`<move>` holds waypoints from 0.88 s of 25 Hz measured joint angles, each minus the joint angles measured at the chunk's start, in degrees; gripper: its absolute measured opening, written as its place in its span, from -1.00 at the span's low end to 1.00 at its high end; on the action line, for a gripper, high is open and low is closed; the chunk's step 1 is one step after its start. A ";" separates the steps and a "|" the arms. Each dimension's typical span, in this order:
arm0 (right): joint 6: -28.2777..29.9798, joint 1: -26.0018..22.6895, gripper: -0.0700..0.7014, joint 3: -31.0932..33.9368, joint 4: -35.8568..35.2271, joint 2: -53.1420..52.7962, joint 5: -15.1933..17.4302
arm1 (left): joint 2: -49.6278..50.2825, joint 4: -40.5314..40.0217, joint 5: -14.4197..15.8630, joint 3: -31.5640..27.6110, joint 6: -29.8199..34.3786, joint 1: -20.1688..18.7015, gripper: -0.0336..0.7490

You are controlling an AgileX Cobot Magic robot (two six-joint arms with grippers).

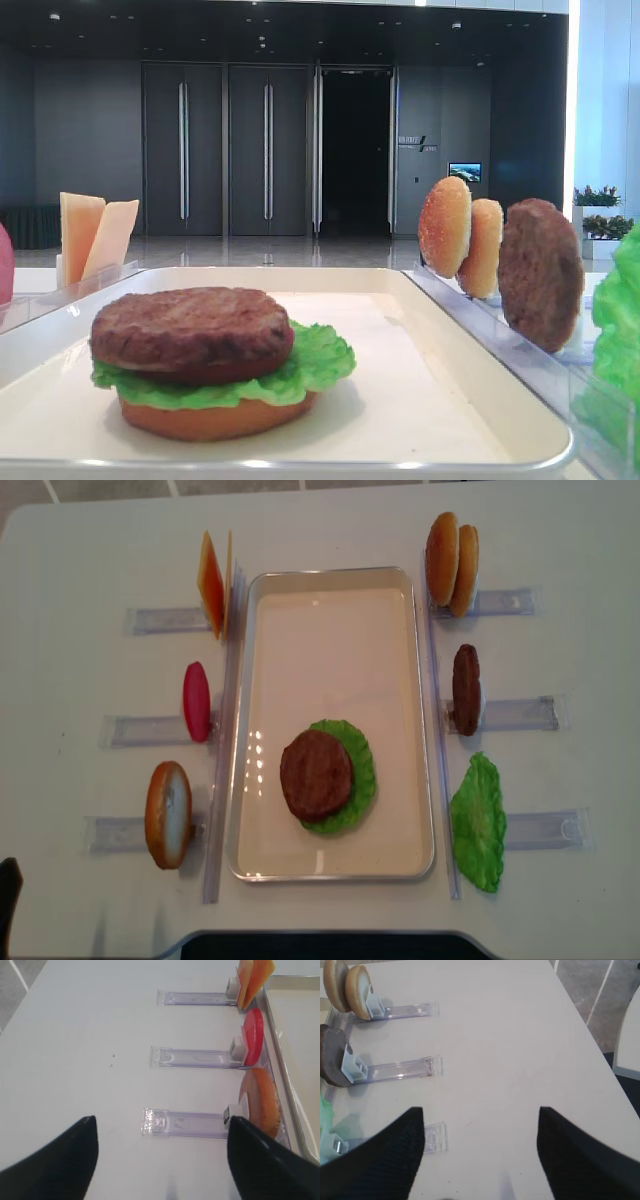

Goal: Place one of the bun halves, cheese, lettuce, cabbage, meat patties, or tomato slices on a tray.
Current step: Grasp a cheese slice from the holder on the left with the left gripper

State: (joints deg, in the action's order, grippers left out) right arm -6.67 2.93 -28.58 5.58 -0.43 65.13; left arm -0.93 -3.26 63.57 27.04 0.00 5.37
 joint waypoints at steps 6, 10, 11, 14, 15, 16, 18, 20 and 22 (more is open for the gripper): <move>0.00 0.00 0.43 0.00 0.00 0.00 0.00 | 0.00 -0.88 0.00 0.00 0.00 0.00 0.60; 0.00 0.00 0.43 0.00 0.00 0.00 0.00 | 0.75 -3.29 -0.10 0.00 0.00 0.00 0.59; 0.00 0.00 0.43 0.00 0.00 0.00 0.00 | 1.80 -3.89 -0.26 0.00 0.00 0.00 0.59; 0.00 0.00 0.42 0.00 0.00 0.00 0.00 | 6.59 -4.78 -0.39 0.00 0.00 0.00 0.59; 0.00 0.00 0.42 0.00 0.00 0.00 0.00 | 8.62 -4.77 -0.55 0.00 0.00 0.00 0.59; 0.00 0.00 0.42 0.00 0.00 0.00 0.00 | 10.71 -4.85 -0.67 0.00 0.00 0.00 0.59; 0.00 0.00 0.42 0.00 0.00 0.00 0.00 | 14.77 -4.92 -1.22 0.00 0.00 0.00 0.59; 0.00 0.00 0.42 0.00 0.00 0.00 0.00 | 19.51 -4.92 -1.59 0.00 0.00 0.00 0.59; 0.00 0.00 0.42 0.00 0.00 0.00 0.00 | 24.33 -4.92 -1.59 0.00 -0.44 0.00 0.59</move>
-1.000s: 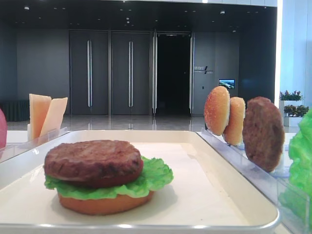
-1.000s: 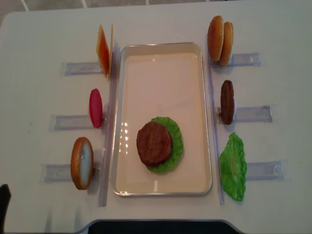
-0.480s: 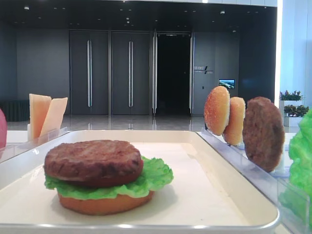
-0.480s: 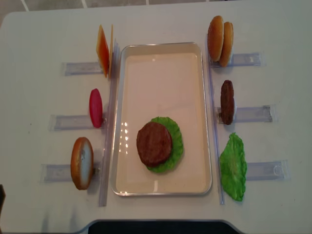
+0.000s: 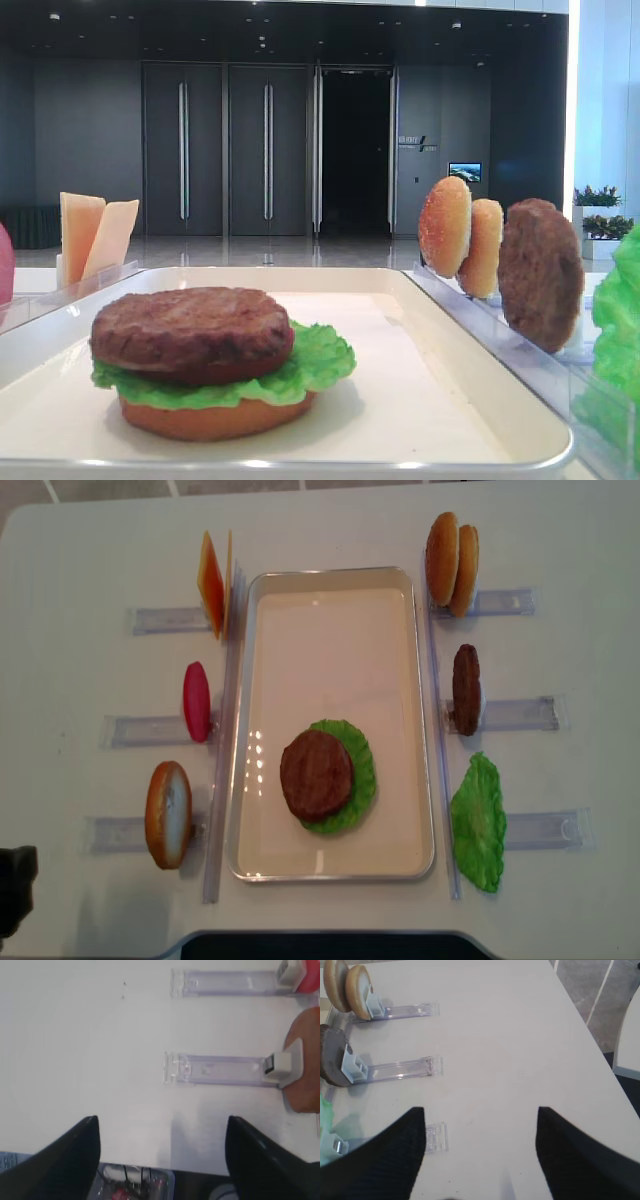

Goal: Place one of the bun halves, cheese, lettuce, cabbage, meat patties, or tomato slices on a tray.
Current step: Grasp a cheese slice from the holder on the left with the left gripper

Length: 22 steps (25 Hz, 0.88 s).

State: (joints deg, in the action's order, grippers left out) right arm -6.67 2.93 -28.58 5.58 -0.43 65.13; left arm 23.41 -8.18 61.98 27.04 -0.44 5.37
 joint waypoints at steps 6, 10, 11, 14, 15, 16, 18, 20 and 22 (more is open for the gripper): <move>0.00 0.00 0.42 0.00 0.00 0.00 0.00 | 17.66 0.00 -1.32 4.38 -1.11 0.00 0.59; 0.00 0.00 0.42 0.00 0.00 0.00 0.00 | 30.45 0.00 -1.38 10.69 -1.18 0.00 0.59; 0.00 0.00 0.42 0.00 0.00 0.00 0.00 | 33.74 0.00 -1.43 12.72 -1.20 0.00 0.59; 0.00 0.00 0.42 0.00 0.00 0.00 0.00 | 42.44 0.11 -1.43 18.82 -1.24 0.00 0.58; 0.00 0.00 0.42 0.00 0.00 0.00 0.00 | 45.32 0.39 -1.43 21.09 -1.24 0.00 0.58; 0.00 0.00 0.42 0.00 0.00 0.00 0.00 | 48.14 0.75 -1.43 23.42 -1.24 0.00 0.58; 0.00 0.00 0.42 0.00 0.00 0.00 0.00 | 53.01 1.75 -1.49 27.75 -1.30 0.00 0.58; 0.00 0.00 0.42 0.00 0.00 0.00 0.00 | 57.85 2.91 -1.49 32.43 -1.30 0.00 0.56; 0.00 0.00 0.42 0.00 0.00 0.00 0.00 | 61.95 3.35 -1.12 36.80 -1.30 0.00 0.55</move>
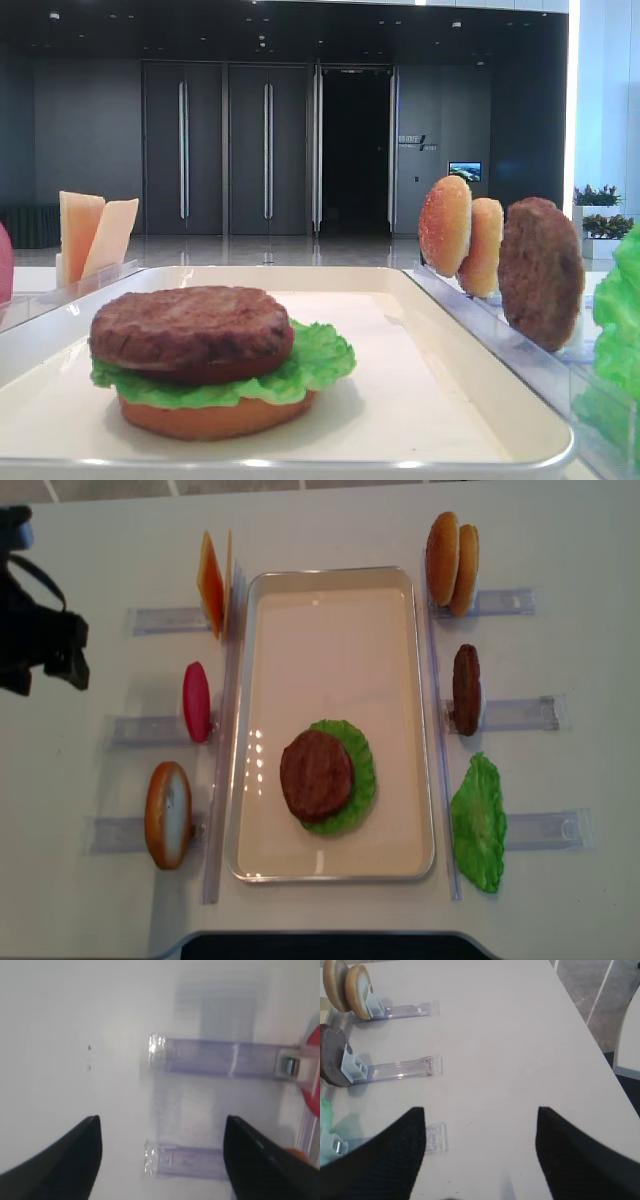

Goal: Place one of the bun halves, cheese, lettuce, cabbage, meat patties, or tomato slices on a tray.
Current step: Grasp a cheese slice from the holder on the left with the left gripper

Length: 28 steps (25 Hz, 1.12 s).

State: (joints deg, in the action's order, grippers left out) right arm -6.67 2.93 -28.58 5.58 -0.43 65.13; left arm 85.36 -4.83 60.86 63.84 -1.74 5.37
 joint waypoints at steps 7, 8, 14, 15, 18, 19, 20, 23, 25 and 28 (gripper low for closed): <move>0.00 0.00 0.42 0.00 0.00 0.00 0.00 | 13.46 0.08 7.18 18.84 -0.18 0.00 0.54; 0.00 0.00 0.42 0.00 0.00 0.00 0.00 | 15.26 0.08 7.91 21.95 -0.29 0.00 0.54; 0.00 0.00 0.42 0.00 0.00 0.00 0.00 | 24.12 0.63 8.97 36.57 -1.40 0.00 0.53; 0.00 0.00 0.42 0.00 0.00 0.00 0.00 | 25.32 0.98 8.97 37.95 -1.56 0.00 0.53; 0.00 0.00 0.42 0.00 0.00 0.00 0.00 | 28.36 2.18 9.02 40.09 -1.75 0.00 0.53; 0.00 0.00 0.42 0.00 0.00 0.00 0.00 | 29.26 2.40 9.09 40.28 -1.75 0.00 0.53; 0.00 0.00 0.42 0.00 0.00 0.00 0.00 | 29.97 2.46 9.09 40.41 -1.75 0.00 0.53; 0.00 0.00 0.42 0.00 0.00 0.00 0.00 | 32.14 2.67 9.15 40.68 -1.77 0.00 0.53; 0.00 0.00 0.42 0.00 0.00 0.00 0.00 | 33.13 2.78 9.21 41.37 -1.77 0.00 0.53; 0.00 0.00 0.42 0.00 0.00 0.00 0.00 | 33.76 2.79 9.21 42.94 -1.77 0.00 0.53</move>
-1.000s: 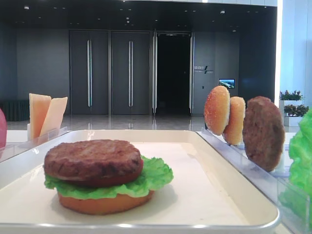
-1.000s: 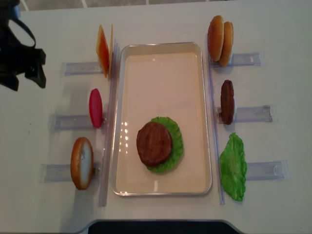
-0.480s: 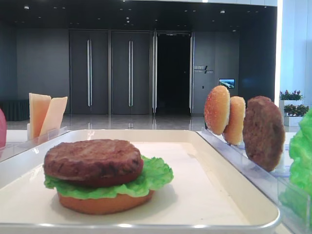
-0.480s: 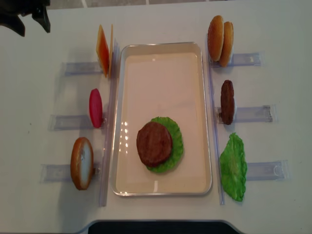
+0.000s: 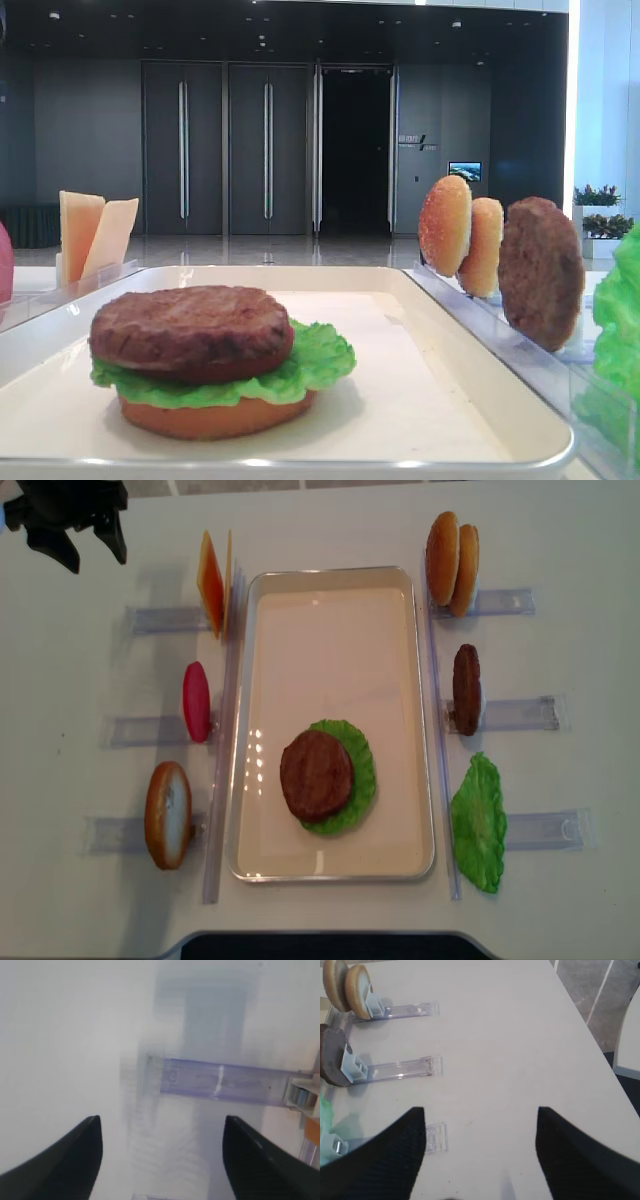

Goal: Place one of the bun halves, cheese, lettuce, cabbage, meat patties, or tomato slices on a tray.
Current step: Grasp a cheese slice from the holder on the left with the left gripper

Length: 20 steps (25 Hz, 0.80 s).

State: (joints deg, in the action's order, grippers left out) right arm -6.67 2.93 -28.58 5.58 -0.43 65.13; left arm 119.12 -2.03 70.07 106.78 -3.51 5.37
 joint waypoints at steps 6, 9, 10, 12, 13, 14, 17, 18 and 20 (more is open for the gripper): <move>0.00 0.00 0.42 0.00 0.00 0.00 0.00 | 0.07 0.05 0.05 1.45 -0.05 0.00 0.53; 0.00 0.00 0.42 0.00 0.00 0.00 0.00 | 0.07 0.05 0.05 1.45 -0.05 0.00 0.52; 0.00 0.00 0.42 0.00 0.00 0.00 0.00 | 0.07 0.05 0.05 1.45 -0.05 0.00 0.51; 0.00 0.00 0.42 0.00 0.00 0.00 0.00 | 0.07 0.33 0.05 1.45 -0.05 0.00 0.49; 0.00 0.00 0.42 0.00 0.00 0.00 0.00 | 0.07 0.66 0.05 1.45 -0.05 0.00 0.48; 0.00 0.00 0.42 0.00 0.00 0.00 0.00 | 0.07 0.95 0.05 1.45 -0.05 0.00 0.47; 0.00 0.00 0.42 0.00 0.00 0.00 0.00 | 0.07 1.30 0.05 1.45 -0.59 0.00 0.43; 0.00 0.00 0.42 0.00 0.00 0.00 0.00 | 0.07 1.37 0.05 1.45 -1.13 0.00 0.42; 0.00 0.00 0.42 0.00 0.00 0.00 0.00 | 0.07 1.26 0.05 1.45 -2.91 -0.32 0.41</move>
State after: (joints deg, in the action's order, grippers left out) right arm -6.67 2.93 -28.58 5.58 -0.43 65.13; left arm 119.18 -0.77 70.12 108.23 -6.42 5.05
